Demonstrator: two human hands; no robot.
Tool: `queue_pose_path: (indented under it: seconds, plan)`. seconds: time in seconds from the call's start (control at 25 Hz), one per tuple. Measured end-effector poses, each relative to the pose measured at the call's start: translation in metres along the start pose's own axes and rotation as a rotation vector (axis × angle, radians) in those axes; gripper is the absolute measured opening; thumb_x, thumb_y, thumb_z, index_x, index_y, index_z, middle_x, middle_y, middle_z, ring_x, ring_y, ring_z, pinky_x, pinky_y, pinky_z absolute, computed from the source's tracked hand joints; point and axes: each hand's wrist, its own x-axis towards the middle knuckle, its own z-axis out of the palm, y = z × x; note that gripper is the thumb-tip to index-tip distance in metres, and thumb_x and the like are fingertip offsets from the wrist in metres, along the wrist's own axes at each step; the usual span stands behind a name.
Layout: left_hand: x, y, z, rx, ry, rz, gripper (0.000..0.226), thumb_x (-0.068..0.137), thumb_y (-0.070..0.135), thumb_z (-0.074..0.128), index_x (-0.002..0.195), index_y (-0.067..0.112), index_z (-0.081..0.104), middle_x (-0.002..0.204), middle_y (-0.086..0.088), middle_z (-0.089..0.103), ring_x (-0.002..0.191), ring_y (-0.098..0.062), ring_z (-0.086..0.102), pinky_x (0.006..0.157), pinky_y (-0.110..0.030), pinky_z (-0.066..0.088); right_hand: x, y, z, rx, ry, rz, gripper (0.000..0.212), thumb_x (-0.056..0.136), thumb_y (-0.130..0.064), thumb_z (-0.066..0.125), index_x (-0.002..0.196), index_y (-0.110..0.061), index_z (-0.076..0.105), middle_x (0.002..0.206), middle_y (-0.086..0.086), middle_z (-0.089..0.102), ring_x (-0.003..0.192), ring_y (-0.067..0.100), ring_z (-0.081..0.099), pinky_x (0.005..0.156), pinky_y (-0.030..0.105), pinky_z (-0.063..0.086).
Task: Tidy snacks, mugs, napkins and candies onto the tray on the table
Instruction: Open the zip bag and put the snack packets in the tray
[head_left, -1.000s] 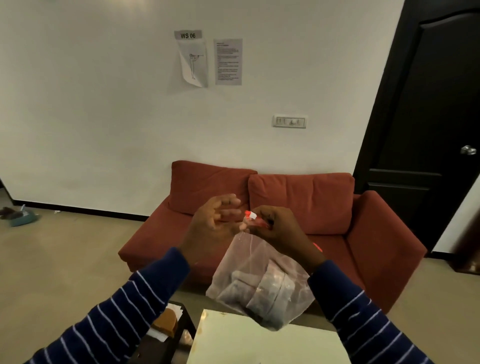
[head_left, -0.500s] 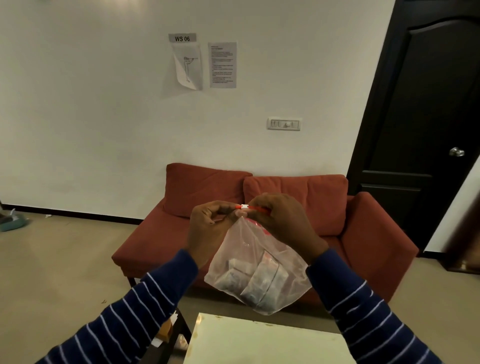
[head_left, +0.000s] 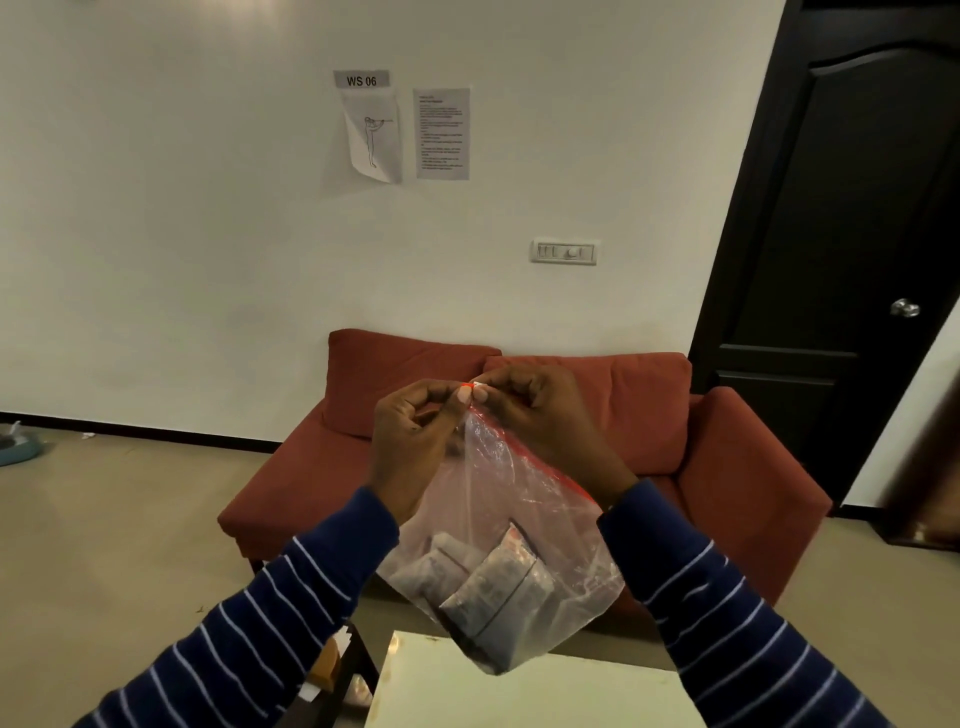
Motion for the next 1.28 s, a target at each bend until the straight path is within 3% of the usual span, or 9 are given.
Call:
queue_pose_path:
  seconds: [0.2, 0.32, 0.4, 0.56, 0.64, 0.76, 0.92, 1.08, 1.28]
  plan:
    - [0.003, -0.007, 0.010, 0.055, 0.176, -0.004, 0.009, 0.093, 0.016, 0.064, 0.086, 0.021, 0.066, 0.075, 0.004, 0.067, 0.057, -0.011, 0.056, 0.047, -0.025, 0.050, -0.001, -0.005, 0.013, -0.080, 0.045, -0.016, 0.014, 0.094, -0.014, 0.068, 0.091, -0.005, 0.077, 0.065, -0.017, 0.063, 0.057, 0.001, 0.060, 0.051, 0.006, 0.039]
    - [0.008, -0.007, 0.013, 0.055, 0.274, -0.017, 0.013, 0.094, 0.013, 0.059, 0.085, 0.020, 0.063, 0.073, 0.014, 0.064, 0.061, 0.002, 0.054, 0.054, -0.014, 0.049, -0.004, -0.003, 0.016, -0.121, 0.051, -0.007, 0.019, 0.097, -0.017, 0.062, 0.086, -0.009, 0.075, 0.064, -0.004, 0.067, 0.057, 0.015, 0.060, 0.047, 0.018, 0.043]
    - [0.017, -0.003, 0.010, 0.064, 0.342, -0.029, 0.014, 0.095, 0.012, 0.057, 0.085, 0.019, 0.062, 0.070, 0.020, 0.062, 0.060, 0.005, 0.054, 0.054, -0.010, 0.048, -0.007, 0.000, 0.015, -0.162, 0.059, 0.008, 0.021, 0.099, -0.018, 0.060, 0.084, -0.011, 0.074, 0.063, -0.002, 0.066, 0.058, 0.018, 0.058, 0.046, 0.014, 0.039]
    - [0.039, 0.011, -0.004, 0.105, 0.464, -0.016, 0.013, 0.096, 0.015, 0.057, 0.084, 0.018, 0.061, 0.069, 0.021, 0.061, 0.061, 0.009, 0.053, 0.057, -0.011, 0.046, -0.017, 0.008, 0.005, -0.210, 0.097, 0.032, 0.023, 0.098, -0.017, 0.061, 0.075, -0.019, 0.068, 0.058, -0.010, 0.059, 0.052, 0.010, 0.054, 0.048, 0.008, 0.031]
    - [0.050, 0.017, -0.014, 0.119, 0.507, -0.023, 0.011, 0.096, 0.018, 0.057, 0.090, 0.012, 0.063, 0.077, 0.011, 0.061, 0.069, 0.001, 0.057, 0.066, -0.023, 0.051, -0.022, 0.010, -0.002, -0.228, 0.092, 0.058, 0.022, 0.097, -0.017, 0.062, 0.078, -0.026, 0.068, 0.058, -0.017, 0.056, 0.053, 0.003, 0.054, 0.048, 0.006, 0.032]
    - [0.064, 0.025, -0.033, 0.089, 0.555, -0.089, 0.014, 0.098, 0.022, 0.056, 0.095, 0.011, 0.065, 0.086, -0.008, 0.064, 0.080, -0.024, 0.062, 0.070, -0.034, 0.054, -0.031, 0.016, -0.016, -0.270, 0.111, 0.079, 0.022, 0.097, -0.018, 0.063, 0.077, -0.024, 0.069, 0.060, -0.017, 0.060, 0.055, 0.004, 0.057, 0.049, 0.008, 0.034]
    - [0.072, 0.032, -0.049, 0.061, 0.559, -0.114, 0.016, 0.099, 0.021, 0.055, 0.094, 0.009, 0.064, 0.076, 0.000, 0.057, 0.077, -0.022, 0.056, 0.063, -0.023, 0.047, -0.041, 0.022, -0.031, -0.299, 0.139, 0.099, 0.021, 0.096, -0.018, 0.064, 0.077, -0.022, 0.071, 0.063, -0.011, 0.065, 0.058, 0.010, 0.062, 0.050, 0.017, 0.041]
    - [0.066, 0.031, -0.043, 0.072, 0.533, -0.141, 0.016, 0.099, 0.022, 0.055, 0.093, 0.010, 0.063, 0.073, 0.002, 0.055, 0.075, -0.019, 0.055, 0.061, -0.023, 0.046, -0.049, 0.025, -0.030, -0.278, 0.141, 0.143, 0.021, 0.096, -0.018, 0.065, 0.077, -0.025, 0.070, 0.060, -0.012, 0.064, 0.057, 0.013, 0.062, 0.050, 0.025, 0.045]
    - [0.056, 0.033, -0.035, 0.089, 0.354, -0.119, 0.021, 0.102, 0.024, 0.051, 0.084, 0.016, 0.060, 0.069, 0.002, 0.051, 0.063, -0.009, 0.048, 0.057, -0.018, 0.043, -0.055, 0.035, -0.038, -0.212, 0.199, 0.325, 0.029, 0.087, -0.006, 0.066, 0.065, -0.024, 0.070, 0.059, -0.013, 0.068, 0.053, -0.002, 0.060, 0.048, 0.010, 0.041]
